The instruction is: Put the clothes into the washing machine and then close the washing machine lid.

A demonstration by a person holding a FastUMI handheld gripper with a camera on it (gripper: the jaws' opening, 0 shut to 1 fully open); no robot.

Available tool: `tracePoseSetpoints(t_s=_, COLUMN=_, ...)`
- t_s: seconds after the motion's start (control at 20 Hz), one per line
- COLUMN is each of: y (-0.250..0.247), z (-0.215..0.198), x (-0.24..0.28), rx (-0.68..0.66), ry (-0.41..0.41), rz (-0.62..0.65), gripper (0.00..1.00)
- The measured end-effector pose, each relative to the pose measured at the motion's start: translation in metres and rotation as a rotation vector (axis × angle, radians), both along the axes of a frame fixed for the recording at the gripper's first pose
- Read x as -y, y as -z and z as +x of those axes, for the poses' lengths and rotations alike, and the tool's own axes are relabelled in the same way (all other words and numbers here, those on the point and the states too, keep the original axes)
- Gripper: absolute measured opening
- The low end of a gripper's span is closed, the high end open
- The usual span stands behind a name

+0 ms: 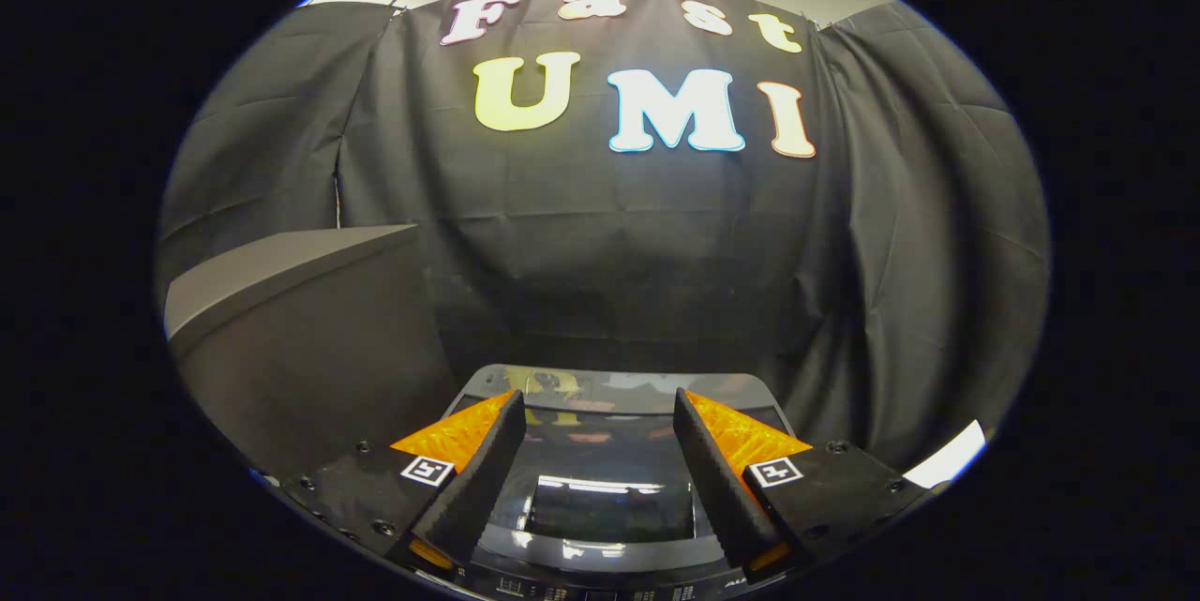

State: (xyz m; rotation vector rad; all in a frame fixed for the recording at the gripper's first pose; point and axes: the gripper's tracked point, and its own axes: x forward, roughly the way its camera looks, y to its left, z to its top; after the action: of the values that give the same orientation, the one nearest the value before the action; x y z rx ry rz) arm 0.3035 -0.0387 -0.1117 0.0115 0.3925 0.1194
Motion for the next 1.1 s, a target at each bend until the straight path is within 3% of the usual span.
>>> tracePoseSetpoints(t_s=0.4, y=-0.035, z=-0.058, x=-0.014, rx=0.088, ry=0.011, rz=-0.004, gripper=0.98)
tracePoseSetpoints(t_s=0.85, y=-0.09, z=-0.166, x=-0.025, rx=0.217, ry=0.07, rz=0.043, gripper=0.98)
tracePoseSetpoints(t_s=1.1, y=-0.116, z=-0.222, x=-0.033, rx=0.286, ry=0.037, rz=0.026, gripper=0.98)
